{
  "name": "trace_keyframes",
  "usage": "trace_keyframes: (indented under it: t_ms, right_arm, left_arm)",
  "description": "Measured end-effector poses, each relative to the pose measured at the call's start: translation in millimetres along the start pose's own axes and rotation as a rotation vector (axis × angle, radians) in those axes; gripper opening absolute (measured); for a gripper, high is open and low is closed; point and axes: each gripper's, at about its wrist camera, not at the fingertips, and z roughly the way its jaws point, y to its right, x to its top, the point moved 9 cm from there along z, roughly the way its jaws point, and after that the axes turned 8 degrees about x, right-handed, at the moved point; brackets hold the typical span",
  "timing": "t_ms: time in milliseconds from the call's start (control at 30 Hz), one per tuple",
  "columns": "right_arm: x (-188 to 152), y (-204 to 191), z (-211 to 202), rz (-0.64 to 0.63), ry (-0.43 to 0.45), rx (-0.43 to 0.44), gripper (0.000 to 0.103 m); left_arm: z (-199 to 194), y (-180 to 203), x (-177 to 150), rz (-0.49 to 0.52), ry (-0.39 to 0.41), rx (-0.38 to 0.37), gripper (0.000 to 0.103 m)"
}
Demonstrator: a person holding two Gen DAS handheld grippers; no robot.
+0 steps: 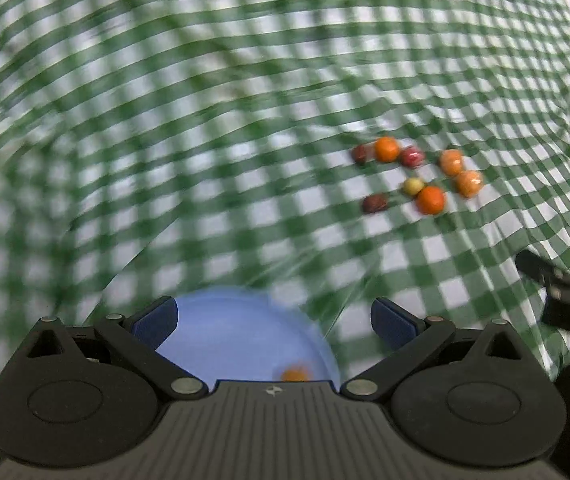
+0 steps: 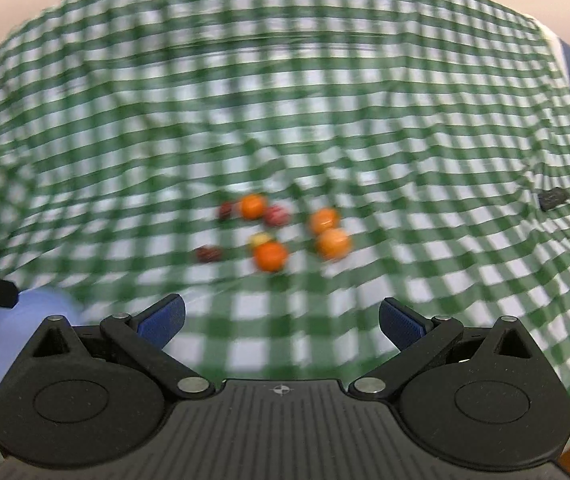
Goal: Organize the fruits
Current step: 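Grasp the netted orange with the right gripper while the left gripper grasps a dark date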
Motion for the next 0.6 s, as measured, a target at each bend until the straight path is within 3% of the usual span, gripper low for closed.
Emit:
trace_keyframes:
  t_ms: [200, 267, 433, 600]
  right_arm:
    - [21.3, 43.4, 73.7, -0.002, 0.01, -0.039, 0.102]
    - [24.3, 52.6, 100.1, -0.013, 0.001, -0.028, 0.096]
    - [21.4, 66.3, 151.2, -0.011, -0.052, 0.009, 0.072]
    - [13.2, 72.3, 178.7, -0.013, -0.083, 0.012, 0.072]
  left_arm:
    - [74.1, 59.3, 33.8, 0.169, 0.018, -0.074, 0.103]
    - [96.6, 73.7, 41.8, 0.204, 0.019, -0.088, 0.102]
    - [135.7, 98.3, 58.8, 0.249, 0.006, -0.139, 0.091]
    - [162.1, 112.3, 65.0, 0.258, -0.026, -0.185, 0.078]
